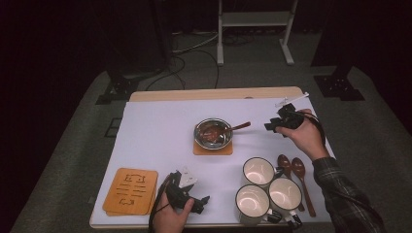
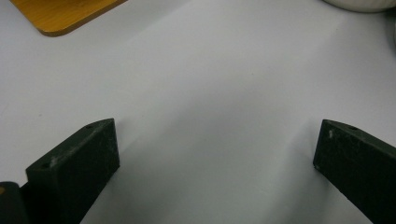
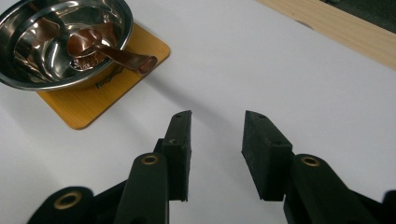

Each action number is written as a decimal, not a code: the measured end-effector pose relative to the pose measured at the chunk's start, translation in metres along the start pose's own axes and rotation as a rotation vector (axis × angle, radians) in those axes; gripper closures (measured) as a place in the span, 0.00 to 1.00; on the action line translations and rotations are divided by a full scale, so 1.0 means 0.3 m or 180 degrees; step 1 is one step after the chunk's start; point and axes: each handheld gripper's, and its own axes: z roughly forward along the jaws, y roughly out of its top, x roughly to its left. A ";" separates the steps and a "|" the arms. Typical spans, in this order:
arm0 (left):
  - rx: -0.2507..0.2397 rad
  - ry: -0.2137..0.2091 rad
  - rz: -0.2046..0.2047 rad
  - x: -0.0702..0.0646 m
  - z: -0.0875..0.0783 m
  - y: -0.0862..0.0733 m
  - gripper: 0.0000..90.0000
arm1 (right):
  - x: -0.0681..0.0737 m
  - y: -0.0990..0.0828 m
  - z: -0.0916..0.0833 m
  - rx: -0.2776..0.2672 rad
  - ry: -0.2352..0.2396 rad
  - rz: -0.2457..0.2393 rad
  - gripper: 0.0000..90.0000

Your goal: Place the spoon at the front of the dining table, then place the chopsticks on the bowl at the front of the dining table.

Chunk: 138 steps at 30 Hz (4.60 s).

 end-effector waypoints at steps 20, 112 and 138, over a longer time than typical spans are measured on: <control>0.0000 0.0000 0.0000 0.000 0.000 0.000 0.00 | -0.068 -0.075 -0.024 -0.0015 -0.0051 0.0182 0.69; 0.0008 0.0000 0.0005 0.000 -0.001 0.000 0.00 | -0.207 -0.431 -0.158 -0.0070 -0.0364 0.0675 0.59; 0.0008 0.0001 0.0006 0.000 -0.001 0.000 0.00 | -0.223 -0.493 -0.136 0.0075 -0.0409 0.0743 0.56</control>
